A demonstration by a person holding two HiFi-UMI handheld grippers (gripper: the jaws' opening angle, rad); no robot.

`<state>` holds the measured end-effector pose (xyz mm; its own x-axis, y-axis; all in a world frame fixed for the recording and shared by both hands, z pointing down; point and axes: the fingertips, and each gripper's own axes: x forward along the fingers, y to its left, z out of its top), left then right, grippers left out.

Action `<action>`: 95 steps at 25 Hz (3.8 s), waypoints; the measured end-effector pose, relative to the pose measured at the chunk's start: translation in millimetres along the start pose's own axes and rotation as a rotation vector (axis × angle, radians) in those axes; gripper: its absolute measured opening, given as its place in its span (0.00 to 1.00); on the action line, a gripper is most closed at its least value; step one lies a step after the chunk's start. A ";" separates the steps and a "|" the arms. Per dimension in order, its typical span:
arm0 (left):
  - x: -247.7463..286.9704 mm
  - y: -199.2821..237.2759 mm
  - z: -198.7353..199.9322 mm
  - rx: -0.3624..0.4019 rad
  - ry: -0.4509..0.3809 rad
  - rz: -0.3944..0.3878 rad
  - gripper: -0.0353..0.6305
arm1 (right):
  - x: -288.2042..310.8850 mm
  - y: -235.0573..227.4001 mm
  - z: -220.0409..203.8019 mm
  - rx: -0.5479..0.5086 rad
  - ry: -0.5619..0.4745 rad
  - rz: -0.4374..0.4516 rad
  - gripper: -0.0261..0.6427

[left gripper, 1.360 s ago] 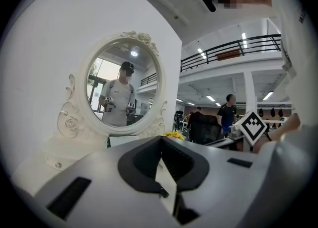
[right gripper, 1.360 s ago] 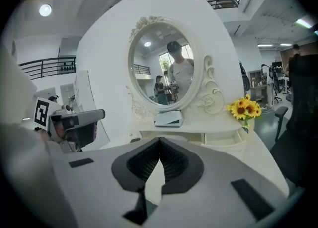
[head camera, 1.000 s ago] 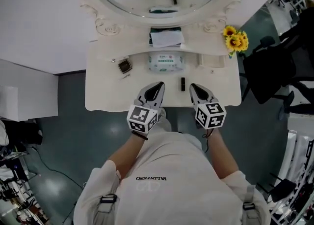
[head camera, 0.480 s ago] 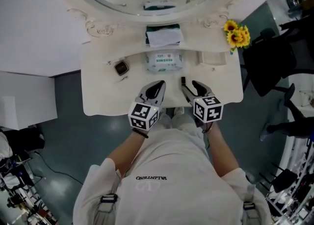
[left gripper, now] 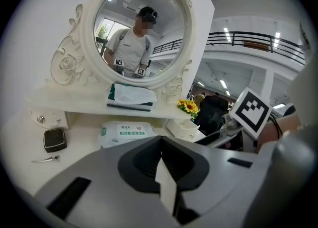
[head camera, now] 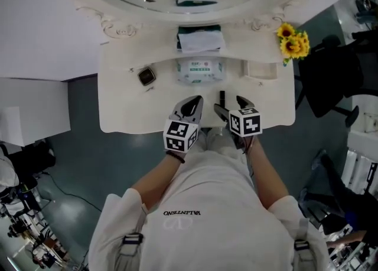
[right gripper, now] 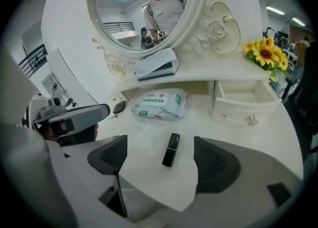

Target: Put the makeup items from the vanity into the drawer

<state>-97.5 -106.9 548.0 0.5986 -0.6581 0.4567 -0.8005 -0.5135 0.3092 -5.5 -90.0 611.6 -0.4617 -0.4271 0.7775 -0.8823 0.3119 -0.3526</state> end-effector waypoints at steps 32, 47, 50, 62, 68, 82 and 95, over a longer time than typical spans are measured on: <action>57.8 17.3 -43.8 -0.112 0.163 0.087 0.06 | 54.1 -32.5 -22.0 0.122 0.214 -0.099 0.79; 68.0 33.9 -73.4 -0.136 0.300 0.112 0.06 | 62.8 -34.4 -25.1 0.127 0.262 -0.130 0.77; 70.1 34.3 -75.0 -0.137 0.305 0.113 0.06 | 63.8 -35.0 -26.5 0.121 0.276 -0.142 0.77; 69.9 42.7 -75.7 -0.143 0.309 0.132 0.06 | 63.4 -47.1 -37.5 0.095 0.343 -0.304 0.58; 70.2 41.3 -73.6 -0.138 0.305 0.129 0.06 | 60.4 -51.4 -33.9 0.063 0.338 -0.340 0.40; 64.9 38.4 -71.0 -0.140 0.292 0.148 0.06 | 64.2 -49.0 -27.2 0.018 0.290 -0.305 0.19; 74.6 13.0 -66.0 -0.120 0.291 0.136 0.06 | 46.3 -50.7 -18.7 0.022 0.220 -0.265 0.19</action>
<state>-65.3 -126.2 641.2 0.4662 -0.5223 0.7141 -0.8805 -0.3524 0.3170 19.6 -109.7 675.2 -0.1874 -0.2965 0.9365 -0.9718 0.1950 -0.1327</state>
